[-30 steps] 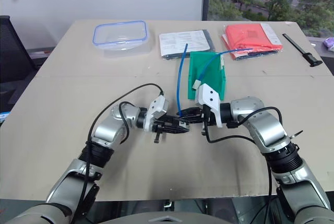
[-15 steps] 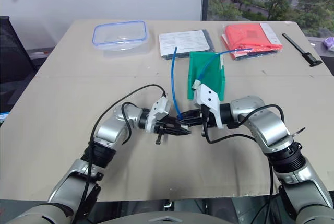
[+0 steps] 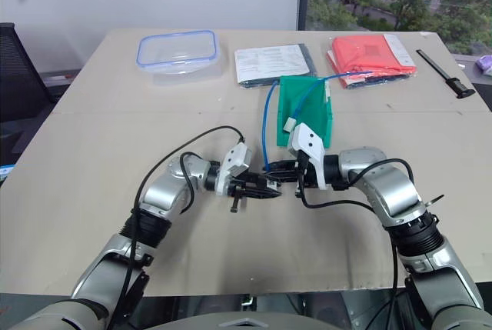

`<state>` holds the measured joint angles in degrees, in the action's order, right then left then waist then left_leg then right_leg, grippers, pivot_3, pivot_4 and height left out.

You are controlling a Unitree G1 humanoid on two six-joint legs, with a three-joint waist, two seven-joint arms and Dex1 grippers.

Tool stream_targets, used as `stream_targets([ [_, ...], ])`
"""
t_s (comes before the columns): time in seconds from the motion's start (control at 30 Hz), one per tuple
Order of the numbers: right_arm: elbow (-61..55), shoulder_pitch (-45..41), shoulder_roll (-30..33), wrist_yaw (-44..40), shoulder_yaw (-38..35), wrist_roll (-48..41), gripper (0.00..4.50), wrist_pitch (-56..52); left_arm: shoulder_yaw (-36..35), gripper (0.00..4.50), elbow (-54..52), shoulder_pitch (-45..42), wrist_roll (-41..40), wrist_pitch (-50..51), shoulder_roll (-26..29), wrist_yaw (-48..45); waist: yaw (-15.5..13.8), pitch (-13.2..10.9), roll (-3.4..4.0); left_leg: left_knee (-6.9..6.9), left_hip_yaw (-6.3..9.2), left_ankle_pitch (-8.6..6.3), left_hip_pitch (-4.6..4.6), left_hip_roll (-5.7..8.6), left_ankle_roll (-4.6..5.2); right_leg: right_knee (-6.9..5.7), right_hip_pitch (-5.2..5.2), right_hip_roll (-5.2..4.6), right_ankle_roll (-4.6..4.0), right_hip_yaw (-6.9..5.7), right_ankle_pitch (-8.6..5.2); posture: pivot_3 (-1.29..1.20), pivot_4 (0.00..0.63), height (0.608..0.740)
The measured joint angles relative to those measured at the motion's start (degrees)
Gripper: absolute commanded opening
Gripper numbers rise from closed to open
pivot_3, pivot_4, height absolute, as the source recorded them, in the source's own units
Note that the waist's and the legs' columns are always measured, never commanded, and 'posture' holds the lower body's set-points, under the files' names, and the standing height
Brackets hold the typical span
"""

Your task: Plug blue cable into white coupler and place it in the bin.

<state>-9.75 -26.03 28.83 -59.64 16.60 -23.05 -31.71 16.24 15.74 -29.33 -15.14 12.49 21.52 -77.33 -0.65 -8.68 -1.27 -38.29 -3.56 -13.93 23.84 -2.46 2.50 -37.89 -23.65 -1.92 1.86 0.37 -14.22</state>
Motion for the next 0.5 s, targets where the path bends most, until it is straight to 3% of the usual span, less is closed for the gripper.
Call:
stream_targets([
  [0.5,3.15,1.82,2.76,-4.92,0.16,1.35,0.0,12.49,0.0,0.57,-2.71,-0.01,-4.73,12.42,-1.51,1.38,0.02,0.0,0.0,0.0,0.01,0.0,-0.02,0.0,0.0,-0.01,0.0,0.02,0.0,0.0,0.0,0.0,0.15,0.737],
])
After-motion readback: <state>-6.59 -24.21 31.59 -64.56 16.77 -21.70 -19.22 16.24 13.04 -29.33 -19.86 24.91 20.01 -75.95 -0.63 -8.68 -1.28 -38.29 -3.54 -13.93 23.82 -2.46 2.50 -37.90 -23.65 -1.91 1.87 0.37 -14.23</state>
